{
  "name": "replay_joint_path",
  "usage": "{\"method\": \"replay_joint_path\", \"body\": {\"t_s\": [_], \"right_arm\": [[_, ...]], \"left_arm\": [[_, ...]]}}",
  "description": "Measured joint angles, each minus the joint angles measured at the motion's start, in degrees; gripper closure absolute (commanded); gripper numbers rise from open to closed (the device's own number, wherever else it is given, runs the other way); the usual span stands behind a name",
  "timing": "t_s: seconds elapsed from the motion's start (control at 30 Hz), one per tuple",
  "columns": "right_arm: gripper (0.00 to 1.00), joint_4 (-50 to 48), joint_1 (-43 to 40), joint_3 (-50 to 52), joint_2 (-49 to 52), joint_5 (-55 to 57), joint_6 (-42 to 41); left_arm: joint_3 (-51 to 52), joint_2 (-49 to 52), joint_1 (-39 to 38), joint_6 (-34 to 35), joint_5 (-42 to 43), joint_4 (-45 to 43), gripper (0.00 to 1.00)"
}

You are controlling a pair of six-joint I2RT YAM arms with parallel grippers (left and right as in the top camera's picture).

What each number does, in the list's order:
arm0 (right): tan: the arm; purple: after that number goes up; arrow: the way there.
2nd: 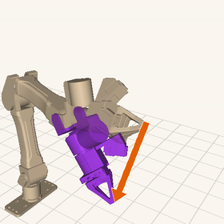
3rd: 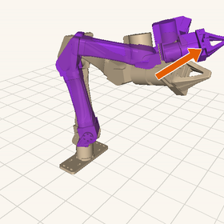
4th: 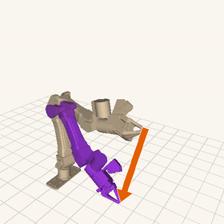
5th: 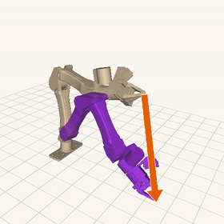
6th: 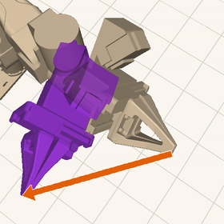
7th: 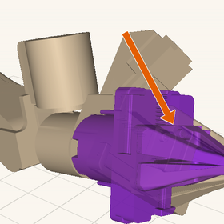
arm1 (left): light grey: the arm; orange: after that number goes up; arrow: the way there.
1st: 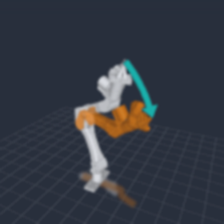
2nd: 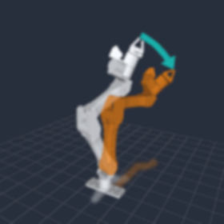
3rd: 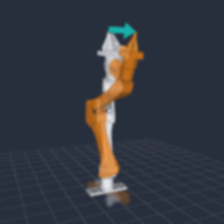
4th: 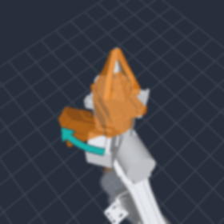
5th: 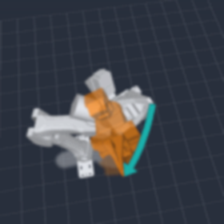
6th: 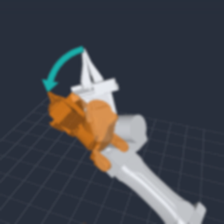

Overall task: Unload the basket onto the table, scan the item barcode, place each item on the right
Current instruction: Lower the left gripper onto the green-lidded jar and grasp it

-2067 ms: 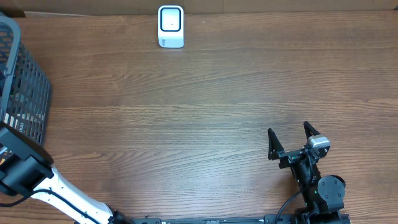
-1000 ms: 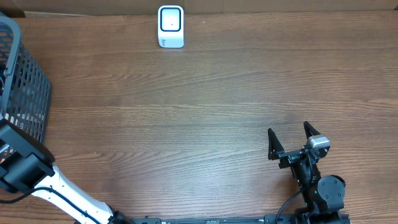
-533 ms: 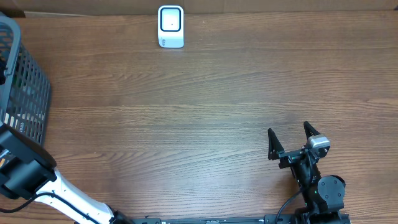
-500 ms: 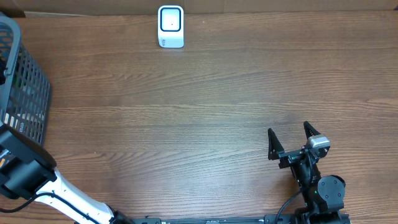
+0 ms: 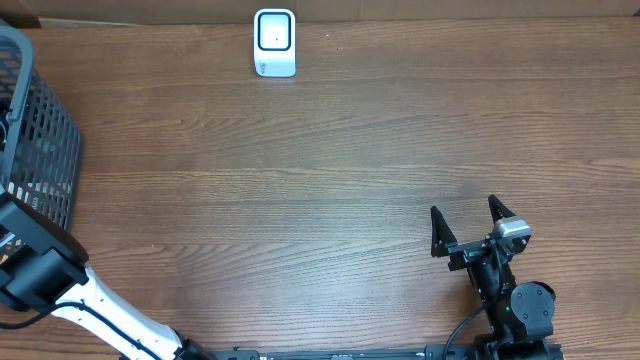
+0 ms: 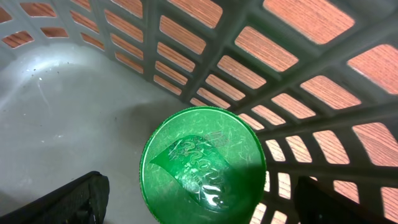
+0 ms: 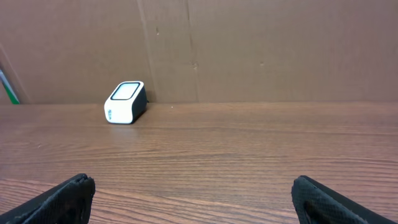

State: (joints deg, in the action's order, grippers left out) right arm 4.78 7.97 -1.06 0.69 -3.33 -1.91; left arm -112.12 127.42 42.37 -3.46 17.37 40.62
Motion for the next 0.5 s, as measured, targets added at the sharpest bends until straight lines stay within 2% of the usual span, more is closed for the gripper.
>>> {"method": "replay_joint_path", "body": {"t_s": [0.2,0.5], "right_arm": [[0.00,0.00,0.00,0.00,0.00,0.00,0.00],[0.00,0.00,0.00,0.00,0.00,0.00,-0.02]], "left_arm": [[0.00,1.90,-0.07,-0.15,-2.16,0.07,0.05],[0.02,3.54,-0.31,-0.15,-3.30,-0.52,0.14]]}}
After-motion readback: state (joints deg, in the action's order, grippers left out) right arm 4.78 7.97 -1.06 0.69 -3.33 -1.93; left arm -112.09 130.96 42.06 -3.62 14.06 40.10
